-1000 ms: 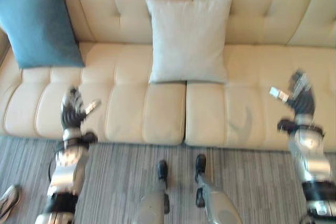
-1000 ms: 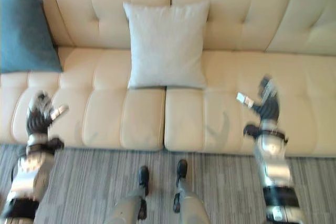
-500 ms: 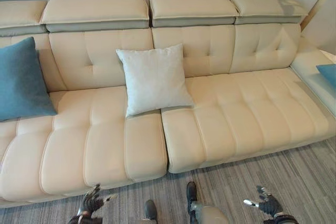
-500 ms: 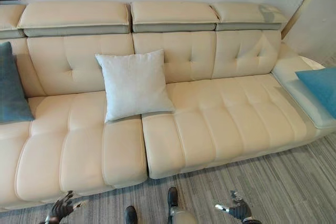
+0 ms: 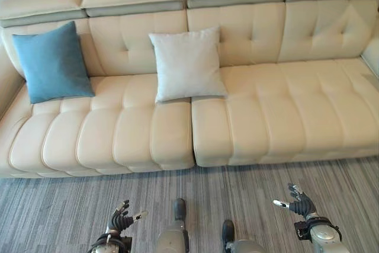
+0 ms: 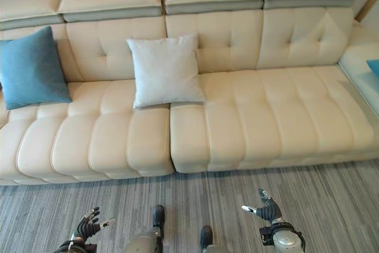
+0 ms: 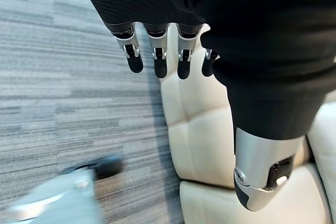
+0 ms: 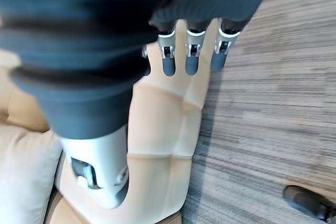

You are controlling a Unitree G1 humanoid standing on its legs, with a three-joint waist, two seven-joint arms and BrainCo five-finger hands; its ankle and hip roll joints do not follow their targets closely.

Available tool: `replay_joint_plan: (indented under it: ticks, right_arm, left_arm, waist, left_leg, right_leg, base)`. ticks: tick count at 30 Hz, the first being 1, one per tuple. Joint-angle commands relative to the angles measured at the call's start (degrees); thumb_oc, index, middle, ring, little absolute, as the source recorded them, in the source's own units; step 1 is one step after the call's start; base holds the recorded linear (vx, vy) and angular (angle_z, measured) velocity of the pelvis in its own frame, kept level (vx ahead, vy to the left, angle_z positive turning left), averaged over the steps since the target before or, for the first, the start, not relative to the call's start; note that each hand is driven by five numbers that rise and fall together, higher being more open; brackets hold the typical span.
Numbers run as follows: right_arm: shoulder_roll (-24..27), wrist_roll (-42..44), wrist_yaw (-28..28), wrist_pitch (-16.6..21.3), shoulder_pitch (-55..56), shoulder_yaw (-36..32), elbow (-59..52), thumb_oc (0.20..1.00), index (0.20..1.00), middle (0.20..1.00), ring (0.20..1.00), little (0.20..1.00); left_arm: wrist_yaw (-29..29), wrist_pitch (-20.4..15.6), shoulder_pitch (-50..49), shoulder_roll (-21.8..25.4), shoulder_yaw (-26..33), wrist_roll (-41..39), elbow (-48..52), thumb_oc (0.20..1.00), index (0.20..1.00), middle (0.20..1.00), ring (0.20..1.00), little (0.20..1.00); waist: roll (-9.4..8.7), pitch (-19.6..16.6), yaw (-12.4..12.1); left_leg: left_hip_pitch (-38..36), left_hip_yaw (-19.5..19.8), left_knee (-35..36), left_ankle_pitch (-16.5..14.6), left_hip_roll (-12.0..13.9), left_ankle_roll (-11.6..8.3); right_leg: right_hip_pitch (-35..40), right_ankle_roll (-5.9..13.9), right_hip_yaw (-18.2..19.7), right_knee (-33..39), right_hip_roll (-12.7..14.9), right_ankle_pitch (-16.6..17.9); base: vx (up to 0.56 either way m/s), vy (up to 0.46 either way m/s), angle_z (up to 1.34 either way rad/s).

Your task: Pick up all the scattered cushions and arrange them neatly on the sofa.

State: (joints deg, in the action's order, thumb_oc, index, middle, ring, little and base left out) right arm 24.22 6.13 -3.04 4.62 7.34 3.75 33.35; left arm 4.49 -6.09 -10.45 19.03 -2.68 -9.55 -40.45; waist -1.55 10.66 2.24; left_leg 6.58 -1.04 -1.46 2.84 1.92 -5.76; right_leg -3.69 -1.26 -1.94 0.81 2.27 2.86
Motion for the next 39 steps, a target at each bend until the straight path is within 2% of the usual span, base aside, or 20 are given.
replay_joint_plan:
  ticks: [1, 3, 8, 11, 12, 13, 15, 16, 17, 18, 20, 23, 25, 26, 28, 30, 31, 33, 36, 39]
  right_arm:
    - [-0.52, 2.10, -0.46, 1.79, -0.48, -0.87, -1.77, 1.000, 1.000, 1.000, 1.000, 1.000]
    - [-1.49, 3.59, -0.87, 1.48, -0.03, -1.82, -0.10, 1.000, 1.000, 1.000, 1.000, 1.000]
    - [-3.43, 6.20, -0.94, 1.14, 0.38, -2.58, 0.80, 1.000, 1.000, 1.000, 1.000, 1.000]
    - [-4.39, 7.82, -1.45, 1.15, -0.42, -3.07, -0.02, 1.000, 1.000, 1.000, 1.000, 1.000]
    - [-4.41, 7.82, -1.45, 1.14, -0.44, -3.07, -0.03, 1.000, 1.000, 1.000, 1.000, 1.000]
    - [-4.97, 8.55, -1.77, 1.35, -1.04, -3.10, -0.99, 1.000, 1.000, 1.000, 1.000, 1.000]
    - [-5.42, 9.46, -2.44, 1.73, -2.11, -3.02, -1.54, 1.000, 1.000, 1.000, 1.000, 1.000]
    - [-5.65, 9.45, -2.52, 1.65, -2.25, -2.84, -1.94, 1.000, 1.000, 1.000, 1.000, 1.000]
    - [-6.03, 8.89, -2.89, 1.55, -2.48, -2.26, -2.71, 1.000, 1.000, 1.000, 1.000, 1.000]
    - [-6.03, 8.89, -2.89, 1.54, -2.47, -2.27, -2.73, 1.000, 1.000, 1.000, 1.000, 1.000]
    - [-5.99, 7.89, -2.98, 1.45, -2.08, -1.37, -3.92, 1.000, 1.000, 1.000, 1.000, 1.000]
    - [-5.93, 7.69, -3.04, 1.11, -0.82, -1.92, -4.89, 1.000, 1.000, 1.000, 1.000, 1.000]
    - [-5.70, 7.65, -3.17, 1.29, -0.39, -2.03, -5.00, 1.000, 1.000, 1.000, 1.000, 1.000]
    - [-5.16, 7.70, -3.42, 1.27, 0.39, -2.36, -5.55, 1.000, 1.000, 1.000, 1.000, 1.000]
    - [-4.32, 7.61, -3.79, 1.09, 0.85, -2.80, -5.84, 1.000, 1.000, 1.000, 1.000, 1.000]
    - [-3.92, 7.86, -4.12, 0.80, 0.80, -2.92, -5.99, 1.000, 1.000, 1.000, 1.000, 1.000]
    - [-3.90, 7.97, -4.07, 0.83, 0.68, -2.89, -6.27, 1.000, 1.000, 1.000, 1.000, 1.000]
    - [-3.83, 7.79, -4.04, 0.80, 0.69, -2.50, -6.35, 1.000, 1.000, 1.000, 1.000, 1.000]
    - [-3.79, 7.41, -4.47, 0.82, 0.32, -1.99, -6.18, 1.000, 1.000, 1.000, 1.000, 1.000]
    - [-3.76, 7.37, -4.95, 1.03, 0.25, -1.71, -6.12, 1.000, 1.000, 1.000, 1.000, 1.000]
  left_arm:
    - [0.17, -1.81, 1.60, 2.41, -0.95, 1.62, 3.90, 1.000, 1.000, 1.000, 1.000, 1.000]
    - [0.09, -1.45, 1.93, 2.18, -1.63, 2.04, 3.08, 1.000, 1.000, 1.000, 1.000, 1.000]
    - [-0.34, -0.81, 2.06, 2.59, -2.19, 2.02, 3.25, 1.000, 1.000, 1.000, 1.000, 1.000]
    - [-0.20, -0.38, 2.33, 2.89, -2.32, 2.80, 3.42, 1.000, 1.000, 1.000, 1.000, 1.000]
    - [-0.20, -0.38, 2.36, 2.91, -2.32, 2.80, 3.41, 1.000, 1.000, 1.000, 1.000, 1.000]
    - [0.11, -0.38, 2.47, 3.14, -2.43, 3.44, 4.18, 1.000, 1.000, 1.000, 1.000, 1.000]
    - [0.39, -0.27, 2.85, 3.73, -2.45, 3.28, 5.75, 1.000, 1.000, 1.000, 1.000, 1.000]
    - [0.43, -0.16, 2.77, 3.89, -2.58, 3.47, 6.40, 1.000, 1.000, 1.000, 1.000, 1.000]
    - [0.49, -0.04, 2.81, 4.14, -2.58, 3.42, 7.05, 1.000, 1.000, 1.000, 1.000, 1.000]
    - [0.49, -0.03, 2.82, 4.14, -2.59, 3.42, 7.05, 1.000, 1.000, 1.000, 1.000, 1.000]
    - [0.30, 0.16, 2.05, 3.86, -2.41, 3.86, 7.59, 1.000, 1.000, 1.000, 1.000, 1.000]
    - [-0.41, 0.37, 1.60, 3.07, -3.09, 4.58, 7.54, 1.000, 1.000, 1.000, 1.000, 1.000]
    - [-0.47, 0.31, 1.84, 2.70, -3.45, 4.69, 7.46, 1.000, 1.000, 1.000, 1.000, 1.000]
    - [-1.01, 0.52, 2.38, 1.84, -4.65, 4.50, 7.90, 1.000, 1.000, 1.000, 1.000, 1.000]
    - [-0.95, 0.56, 2.97, 0.77, -5.57, 3.47, 8.04, 1.000, 1.000, 1.000, 1.000, 1.000]
    - [-0.56, 0.30, 3.46, 0.22, -6.14, 2.43, 8.19, 1.000, 1.000, 1.000, 1.000, 1.000]
    - [-0.30, 0.25, 3.45, 0.13, -6.18, 2.39, 8.35, 1.000, 1.000, 1.000, 1.000, 1.000]
    - [-0.52, 0.39, 2.68, 0.13, -6.49, 2.72, 8.81, 1.000, 1.000, 1.000, 1.000, 1.000]
    - [-0.67, 0.76, 1.99, 0.37, -6.36, 3.26, 9.16, 1.000, 1.000, 1.000, 1.000, 1.000]
    - [-0.59, 1.03, 1.36, 0.35, -6.05, 3.02, 10.22, 1.000, 1.000, 1.000, 1.000, 1.000]
  waist:
    - [-1.95, -1.15, 0.54]
    - [-1.43, -2.50, 1.93]
    - [-1.20, -2.72, 3.34]
    - [-1.35, -2.09, 4.24]
    - [-1.38, -2.21, 4.14]
    - [-1.64, -1.65, 4.52]
    - [-2.07, -1.30, 3.99]
    - [-1.98, -1.18, 3.75]
    - [-1.69, -1.20, 2.91]
    - [-1.69, -1.12, 2.88]
    - [-1.13, -1.79, 2.31]
    - [-1.02, -2.47, 3.28]
    - [-0.71, -2.38, 3.85]
    - [-0.19, -1.50, 4.91]
    - [0.01, -0.35, 5.29]
    - [-0.19, 0.41, 4.41]
    - [-0.86, 0.46, 3.82]
    - [-1.22, 0.67, 2.17]
    - [-0.47, 0.78, 0.01]
    - [-0.02, 1.16, -2.04]
  left_leg:
    - [0.76, 1.97, -2.00, -4.66, -1.77, 1.84]
    - [-1.52, 0.94, 0.65, -4.43, -1.59, 2.41]
    - [-3.97, -0.85, 2.58, -4.78, -1.67, 3.32]
    - [-5.29, -4.86, 2.89, -5.51, -1.29, 4.06]
    - [-5.13, -4.97, 2.93, -5.38, -1.29, 4.04]
    - [-5.87, -8.08, 3.11, -5.86, -0.62, 4.27]
    - [-5.96, -12.01, 3.01, -6.18, 0.56, 4.34]
    - [-6.46, -13.71, 3.26, -6.22, 1.23, 4.31]
    - [-7.55, -17.55, 3.72, -5.92, 3.16, 3.85]
    - [-7.66, -17.57, 3.73, -5.94, 3.17, 3.84]
    - [-10.41, -22.03, 3.18, -7.35, 5.46, 2.58]
    - [-11.84, -23.60, 1.70, -8.47, 6.00, 2.33]
    - [-11.66, -23.75, -0.69, -9.17, 6.54, 2.04]
    - [-10.43, -23.23, -8.28, -10.12, 8.16, 1.89]
    - [-7.55, -21.64, -18.26, -8.34, 10.81, 1.46]
    - [-3.96, -17.92, -21.44, -7.61, 9.30, 2.32]
    - [-0.95, -16.74, -20.05, -7.27, 6.84, 3.68]
    - [3.06, -13.89, -16.66, -7.52, 3.58, 4.19]
    - [7.37, -10.84, -9.52, -1.44, 1.73, 3.03]
    - [11.39, -6.68, -1.74, 1.16, -0.61, 2.47]
  right_leg:
    - [0.06, 6.72, 1.47, -0.79, 0.89, -3.77]
    - [-0.21, 6.81, 2.54, -1.42, 0.39, -3.84]
    - [-0.71, 7.20, 5.23, -2.35, -0.23, -3.31]
    - [-2.09, 7.99, 8.76, -3.32, -1.30, -2.34]
    - [-2.29, 7.98, 8.87, -3.27, -1.31, -2.19]
    - [-3.66, 8.72, 9.93, -4.25, -1.93, -1.58]
    - [-5.65, 9.32, 7.37, -4.87, -1.35, -0.61]
    - [-5.93, 9.25, 3.89, -5.12, -0.55, -0.75]
    - [-6.72, 8.60, -5.02, -6.22, 1.91, -1.39]
    - [-6.65, 8.60, -5.01, -6.28, 1.90, -1.45]
    - [-4.66, 8.60, -14.50, -5.74, 4.76, -3.23]
    - [-4.72, 8.40, -12.15, -5.62, 4.19, -3.65]
    - [-4.59, 7.94, -11.10, -5.50, 3.80, -3.89]
    - [-3.72, 6.67, -9.17, -5.69, 2.77, -4.99]
    - [-1.68, 4.80, -8.26, -6.10, 1.67, -6.67]
    - [0.34, 3.97, -7.23, -5.98, 1.28, -7.72]
    - [0.61, 3.83, -7.03, -5.61, 1.80, -6.97]
    - [2.64, 4.42, -5.22, -5.01, 1.58, -7.50]
    - [5.85, 4.38, -3.42, -4.32, -0.30, -9.20]
    - [9.53, 4.03, -0.68, -4.85, -2.02, -12.01]
  base:
    - [-0.01, 0.074, -0.55]
    - [0.04, 0.093, -0.31]
    - [0.01, 0.077, -0.36]
    - [-0.02, 0.065, -1.04]
    - [-0.03, 0.040, -0.88]
    - [-0.07, -0.007, -0.98]
    - [-0.07, -0.053, -1.26]
    - [-0.02, -0.152, -1.63]
    - [-0.01, -0.129, -1.78]
    - [0.07, -0.144, -1.99]
    - [0.13, -0.164, -1.72]
    - [0.14, -0.168, -1.58]
    - [0.14, -0.188, -0.83]
    - [0.19, -0.272, -0.42]
    - [0.24, -0.294, -0.36]
    - [0.20, -0.160, -0.44]
    - [0.20, -0.082, -0.43]
    - [0.29, -0.045, -0.57]
    - [0.36, -0.037, -0.81]
    - [0.44, -0.002, -0.33]
